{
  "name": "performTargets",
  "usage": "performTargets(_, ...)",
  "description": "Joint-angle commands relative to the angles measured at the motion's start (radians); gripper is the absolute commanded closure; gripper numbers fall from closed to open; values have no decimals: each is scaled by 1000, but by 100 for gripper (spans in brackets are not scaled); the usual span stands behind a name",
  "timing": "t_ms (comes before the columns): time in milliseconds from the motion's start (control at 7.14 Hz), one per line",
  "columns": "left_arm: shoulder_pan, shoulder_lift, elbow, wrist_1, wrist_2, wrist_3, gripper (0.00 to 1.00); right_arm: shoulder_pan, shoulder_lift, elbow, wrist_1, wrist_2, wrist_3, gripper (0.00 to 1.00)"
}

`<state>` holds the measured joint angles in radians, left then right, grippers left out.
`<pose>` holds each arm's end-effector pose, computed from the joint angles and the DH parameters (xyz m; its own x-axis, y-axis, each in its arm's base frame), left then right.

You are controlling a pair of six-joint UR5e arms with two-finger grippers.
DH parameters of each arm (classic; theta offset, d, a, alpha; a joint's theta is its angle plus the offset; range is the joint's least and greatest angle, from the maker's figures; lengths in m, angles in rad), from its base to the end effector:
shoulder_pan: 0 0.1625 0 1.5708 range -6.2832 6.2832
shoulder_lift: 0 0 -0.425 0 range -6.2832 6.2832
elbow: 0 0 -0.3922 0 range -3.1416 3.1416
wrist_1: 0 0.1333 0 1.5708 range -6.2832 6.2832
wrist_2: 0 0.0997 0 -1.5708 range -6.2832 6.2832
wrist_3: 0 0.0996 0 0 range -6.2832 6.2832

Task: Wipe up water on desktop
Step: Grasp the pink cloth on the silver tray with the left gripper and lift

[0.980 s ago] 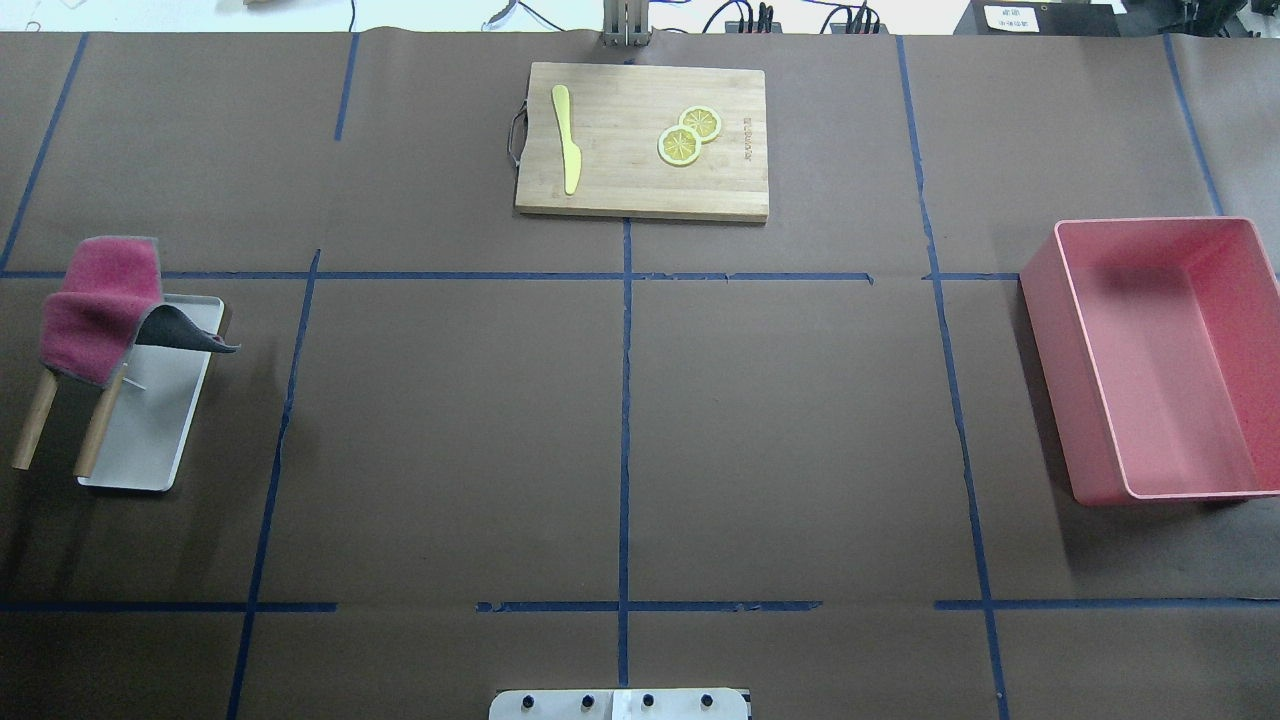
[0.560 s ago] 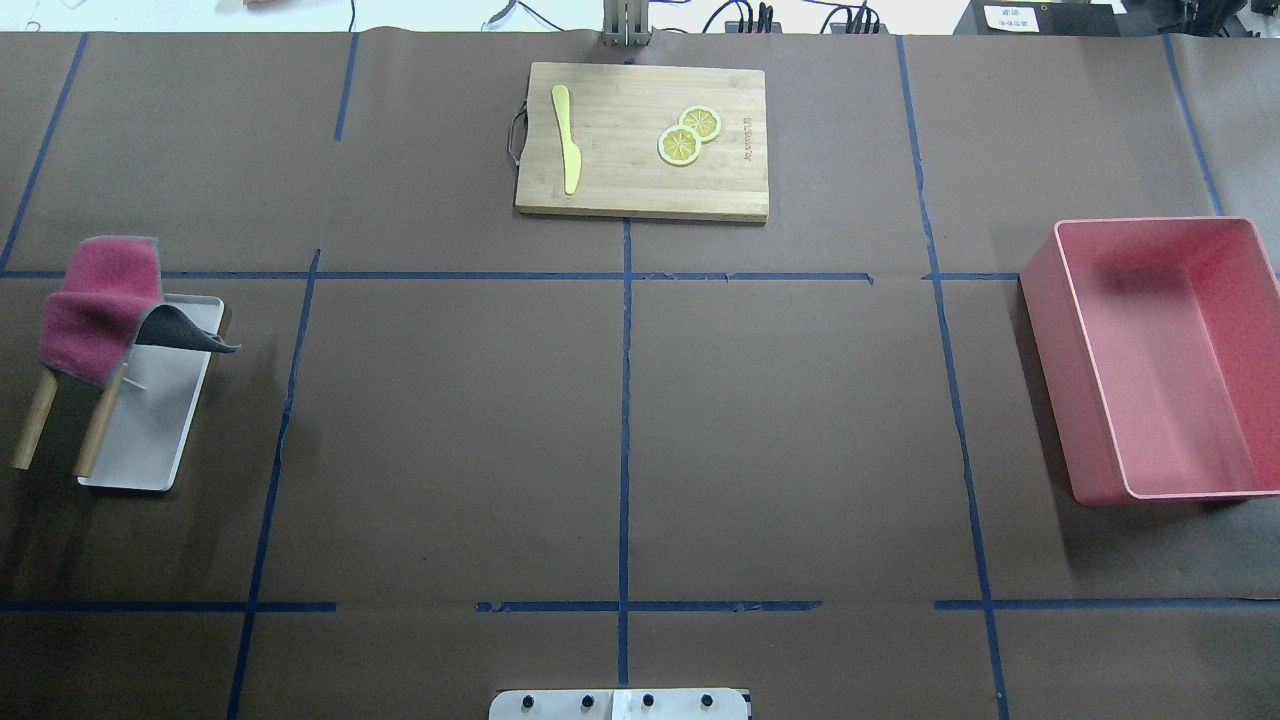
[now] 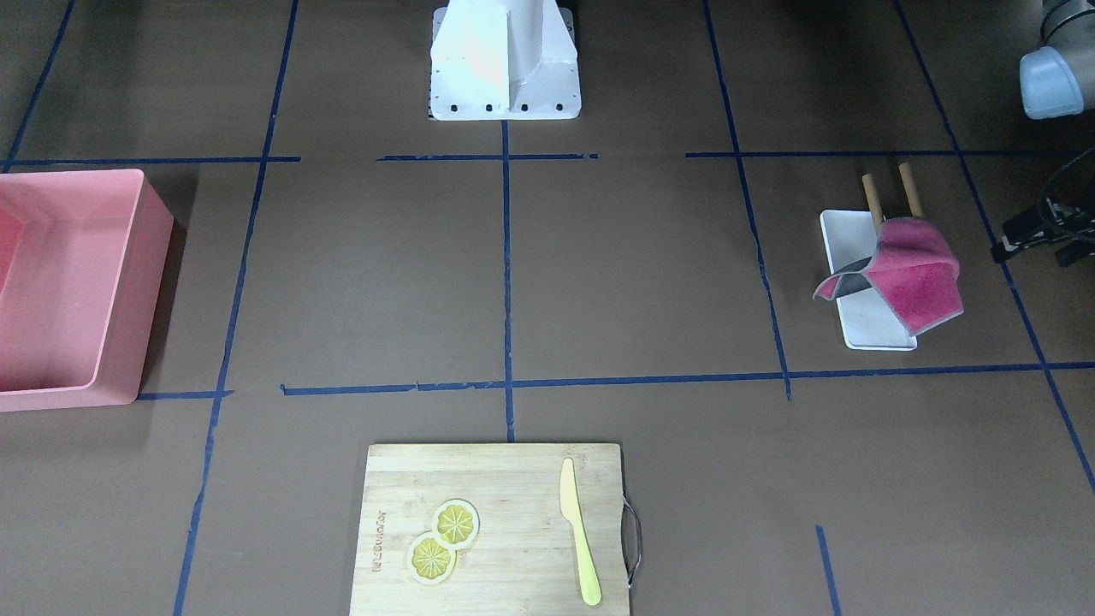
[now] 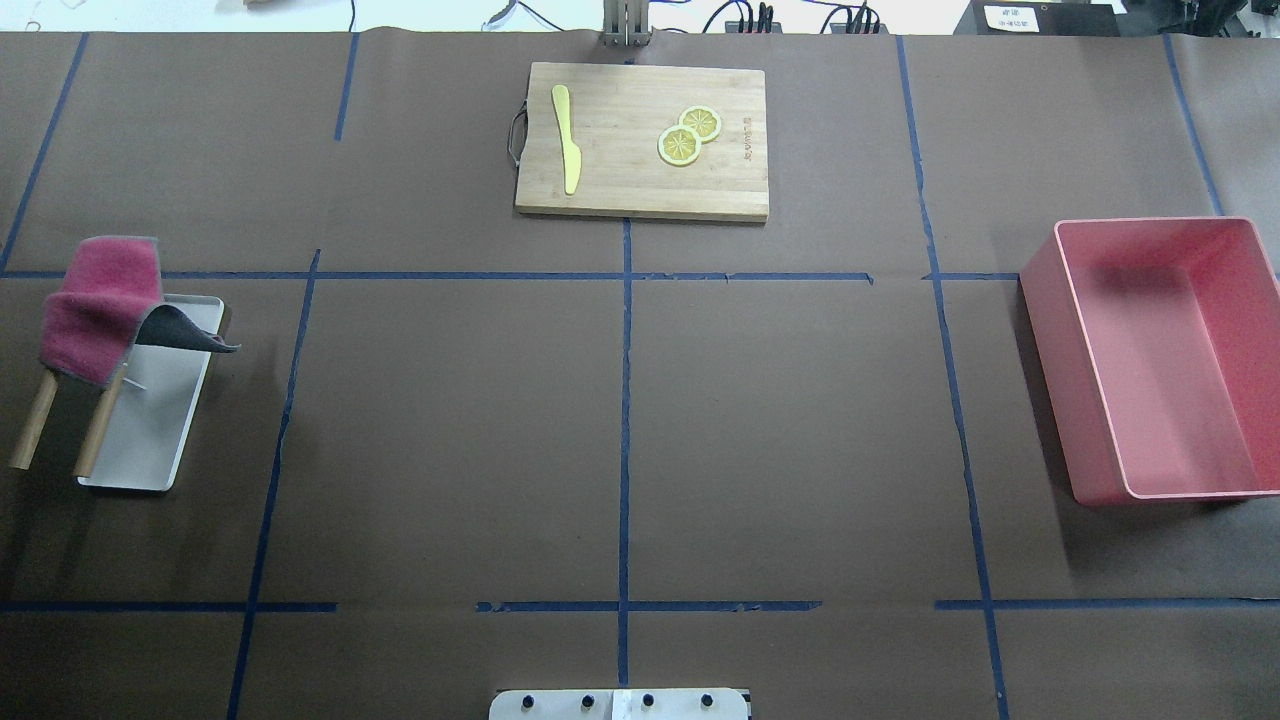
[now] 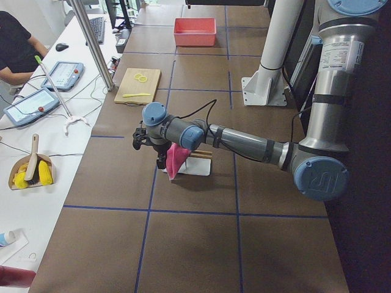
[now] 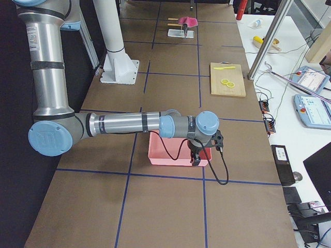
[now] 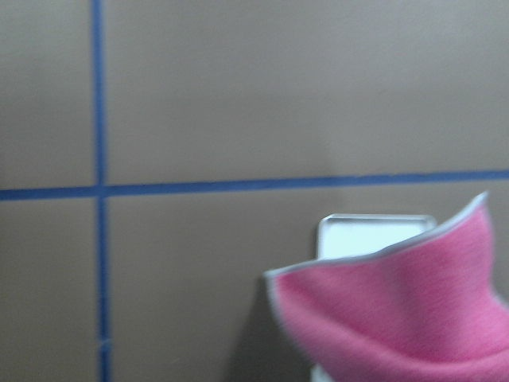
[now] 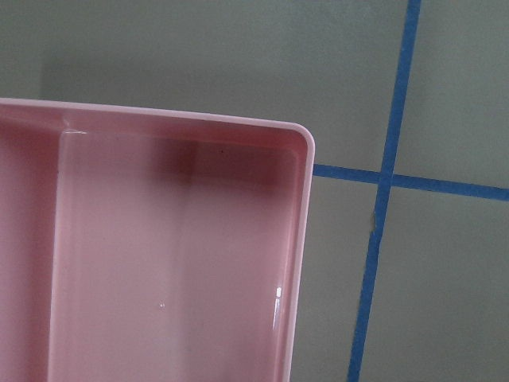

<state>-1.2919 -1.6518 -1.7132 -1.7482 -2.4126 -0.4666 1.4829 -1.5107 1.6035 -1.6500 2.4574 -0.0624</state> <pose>0.0904 -0.5301 0.5214 0.6144 0.0154 -0.7888 0.0257 0.9989 0.0395 0.0106 -0.5195 0.6120 0.6220 -0.1280 0.7725 0.1268 0.9900 0.0619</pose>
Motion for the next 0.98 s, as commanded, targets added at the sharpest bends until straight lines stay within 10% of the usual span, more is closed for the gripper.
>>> performTargets(0, 54, -20, 1, -28, 4, -113, 8, -4, 0, -1, -1, 0, 1, 0)
performTargets(840, 120, -11, 3, -27, -2, -122, 21, -9, 0, -2, -1, 0, 1, 0)
